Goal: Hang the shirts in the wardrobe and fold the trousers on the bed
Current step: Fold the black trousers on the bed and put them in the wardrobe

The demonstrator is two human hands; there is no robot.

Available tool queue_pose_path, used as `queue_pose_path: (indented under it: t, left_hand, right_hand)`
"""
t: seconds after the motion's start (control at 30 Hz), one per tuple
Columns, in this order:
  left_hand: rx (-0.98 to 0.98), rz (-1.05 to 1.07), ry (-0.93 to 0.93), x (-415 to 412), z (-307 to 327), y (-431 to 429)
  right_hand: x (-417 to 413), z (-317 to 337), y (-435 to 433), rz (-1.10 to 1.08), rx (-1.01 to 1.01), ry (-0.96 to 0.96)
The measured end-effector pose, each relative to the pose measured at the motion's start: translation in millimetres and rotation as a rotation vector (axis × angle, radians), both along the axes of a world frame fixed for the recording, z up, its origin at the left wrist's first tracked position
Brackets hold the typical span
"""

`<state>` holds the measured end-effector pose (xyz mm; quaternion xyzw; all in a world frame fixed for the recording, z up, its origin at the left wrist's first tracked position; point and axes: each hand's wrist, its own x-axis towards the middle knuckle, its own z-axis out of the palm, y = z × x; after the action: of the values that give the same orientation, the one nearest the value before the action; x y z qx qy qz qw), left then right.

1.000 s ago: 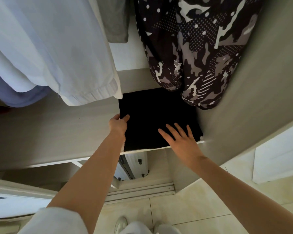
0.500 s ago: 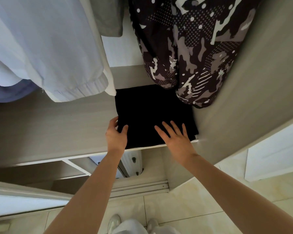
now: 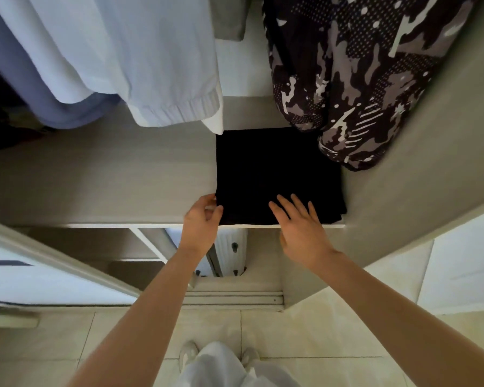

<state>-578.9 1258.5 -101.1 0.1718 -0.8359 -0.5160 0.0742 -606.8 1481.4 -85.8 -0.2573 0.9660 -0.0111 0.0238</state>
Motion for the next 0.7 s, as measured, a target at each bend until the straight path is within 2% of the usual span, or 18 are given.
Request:
queue_pose_path:
  t: [0.13, 0.33, 0.5, 0.7]
  left_hand:
    - [-0.103, 0.001, -0.006, 40, -3, -15]
    - [-0.253, 0.092, -0.07, 106, -5, -58]
    - [-0.289, 0.242, -0.139, 177, -12, -96]
    - [-0.239, 0.475, -0.295, 255, -28, -121]
  right_hand:
    - [19, -1, -38, 0.091, -0.079, 0.079]
    - [49, -3, -111, 0.252, -0.097, 0.059]
    - [86, -11, -176, 0.446, -0.081, -0.039]
    - [132, -28, -242, 0.705, -0.041, -0.189]
